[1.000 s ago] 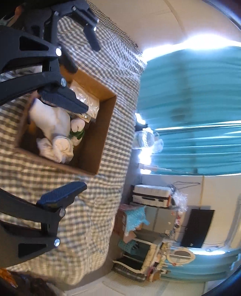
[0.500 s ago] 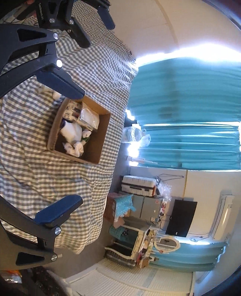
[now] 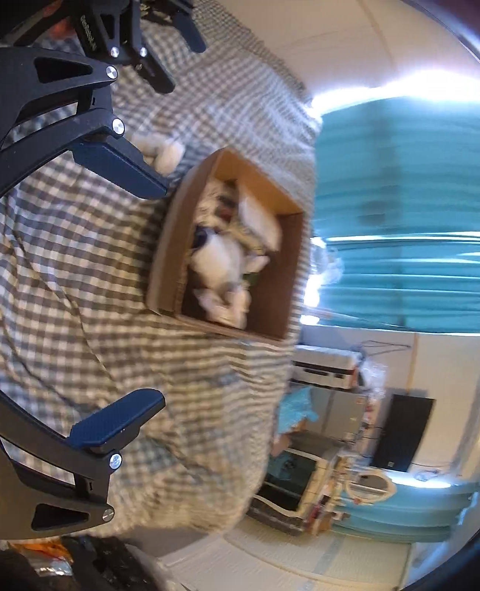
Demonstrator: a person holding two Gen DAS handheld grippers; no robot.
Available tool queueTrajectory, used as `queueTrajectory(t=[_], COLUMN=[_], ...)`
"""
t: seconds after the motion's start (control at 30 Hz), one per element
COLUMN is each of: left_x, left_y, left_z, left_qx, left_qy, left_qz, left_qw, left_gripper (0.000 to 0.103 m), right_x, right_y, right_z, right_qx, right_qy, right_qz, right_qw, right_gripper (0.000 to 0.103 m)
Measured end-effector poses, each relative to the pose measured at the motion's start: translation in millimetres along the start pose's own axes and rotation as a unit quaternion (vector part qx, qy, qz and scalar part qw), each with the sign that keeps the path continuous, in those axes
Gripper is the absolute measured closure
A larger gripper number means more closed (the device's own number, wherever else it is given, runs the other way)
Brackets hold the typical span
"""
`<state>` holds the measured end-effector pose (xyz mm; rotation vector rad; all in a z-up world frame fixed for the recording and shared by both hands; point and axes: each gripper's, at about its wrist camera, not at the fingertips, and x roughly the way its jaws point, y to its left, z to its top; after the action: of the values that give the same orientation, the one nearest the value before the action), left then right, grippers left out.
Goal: Organize soft objects
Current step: 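Grasp the white sock on the sheet with the left tool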
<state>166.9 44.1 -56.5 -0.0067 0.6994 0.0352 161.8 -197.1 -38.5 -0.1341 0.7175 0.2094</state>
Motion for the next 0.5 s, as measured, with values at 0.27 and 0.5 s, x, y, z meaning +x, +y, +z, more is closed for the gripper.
queueTrajectory(t=[0.27, 0.5], left_x=[78, 100], left_y=[3, -9], left_z=[-45, -55], left_qx=[-0.021, -0.001], left_qy=[0.071, 0.112], left_qz=[0.009, -0.005], left_qw=[0.9972, 0.9937], left_gripper=[0.014, 0.067], right_x=[72, 89], right_y=[8, 10], right_z=[-37, -58], right_qx=[0.012, 0.011], right_qy=[0.029, 0.051], right_qz=[0.026, 0.033], right_qw=[0.999, 0.998], right_gripper=[0.0, 0.0])
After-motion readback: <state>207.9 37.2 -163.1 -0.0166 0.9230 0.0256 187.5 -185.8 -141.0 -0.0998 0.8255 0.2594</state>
